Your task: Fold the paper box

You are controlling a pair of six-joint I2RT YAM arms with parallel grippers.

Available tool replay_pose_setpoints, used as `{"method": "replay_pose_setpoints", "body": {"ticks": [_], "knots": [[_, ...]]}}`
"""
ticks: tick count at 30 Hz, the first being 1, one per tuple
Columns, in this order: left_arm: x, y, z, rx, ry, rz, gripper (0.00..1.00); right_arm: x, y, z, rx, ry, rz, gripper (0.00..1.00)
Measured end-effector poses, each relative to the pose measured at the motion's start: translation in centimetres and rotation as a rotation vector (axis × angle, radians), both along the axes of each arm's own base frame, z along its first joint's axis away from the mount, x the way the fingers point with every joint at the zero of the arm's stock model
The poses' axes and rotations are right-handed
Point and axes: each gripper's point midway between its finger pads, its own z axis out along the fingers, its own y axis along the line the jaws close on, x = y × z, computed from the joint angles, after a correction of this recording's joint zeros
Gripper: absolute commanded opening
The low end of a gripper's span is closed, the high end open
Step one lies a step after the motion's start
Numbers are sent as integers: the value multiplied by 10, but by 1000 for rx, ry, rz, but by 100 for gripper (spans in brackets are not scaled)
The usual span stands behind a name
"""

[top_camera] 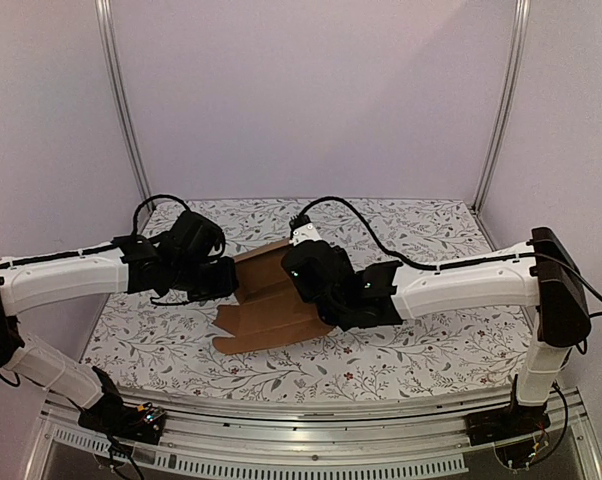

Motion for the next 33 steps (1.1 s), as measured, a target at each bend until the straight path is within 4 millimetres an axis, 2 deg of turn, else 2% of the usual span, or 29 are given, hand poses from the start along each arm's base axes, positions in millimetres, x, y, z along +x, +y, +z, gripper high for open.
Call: {"method": "replay_pose_setpoints", "body": {"ticks": [5,12,16,22,27,33], "knots": [[0,0,0,-2,1,-1,0,0,0,1,0,-1,-1,0],[-2,-5,1,-20,9,-15,31,0,0,1,1,-2,1,0],[-2,-8,3,-30,5,-24,42,0,2,1,-2,0,10,0],[-4,-9,5,-36,6,-32,51,5,2,2,0,7,18,0],[-9,-7,16,-58,-9,-42,62,17,-1,-7,0,32,21,0],[-22,6,24,-51,-17,-55,63,36,-8,-26,23,69,39,0]]}}
